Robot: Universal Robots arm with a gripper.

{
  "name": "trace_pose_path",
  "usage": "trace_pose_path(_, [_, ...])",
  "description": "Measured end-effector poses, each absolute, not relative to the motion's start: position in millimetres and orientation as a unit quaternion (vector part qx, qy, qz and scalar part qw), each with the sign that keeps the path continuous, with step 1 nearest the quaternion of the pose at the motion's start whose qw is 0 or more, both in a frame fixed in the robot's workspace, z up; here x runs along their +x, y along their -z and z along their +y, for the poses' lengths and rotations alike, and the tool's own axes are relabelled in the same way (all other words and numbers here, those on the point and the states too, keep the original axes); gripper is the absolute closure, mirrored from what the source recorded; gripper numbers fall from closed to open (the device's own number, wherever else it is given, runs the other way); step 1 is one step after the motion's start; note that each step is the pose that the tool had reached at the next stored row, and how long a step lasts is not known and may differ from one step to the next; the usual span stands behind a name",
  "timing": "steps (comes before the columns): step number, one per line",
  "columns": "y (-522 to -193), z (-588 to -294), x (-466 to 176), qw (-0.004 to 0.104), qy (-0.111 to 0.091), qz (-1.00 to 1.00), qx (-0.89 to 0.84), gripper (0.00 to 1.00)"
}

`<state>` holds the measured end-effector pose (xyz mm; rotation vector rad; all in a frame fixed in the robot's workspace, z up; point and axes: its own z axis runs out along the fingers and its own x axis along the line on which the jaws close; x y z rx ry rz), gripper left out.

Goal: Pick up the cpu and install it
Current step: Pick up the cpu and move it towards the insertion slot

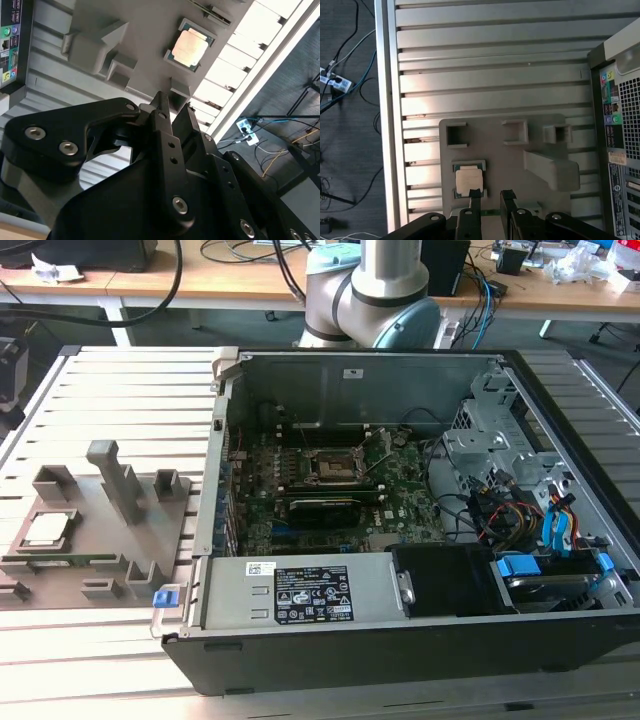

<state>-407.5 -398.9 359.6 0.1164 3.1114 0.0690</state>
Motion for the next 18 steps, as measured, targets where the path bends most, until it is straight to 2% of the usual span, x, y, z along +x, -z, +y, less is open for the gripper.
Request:
trace_pose_path(8, [-349,-399,-407,0.014,-0.022,0.999,0.037,0.70])
trace_pose_path(18, [-332,-413,-408,0.014,-0.020,0.999,0.037,0.70])
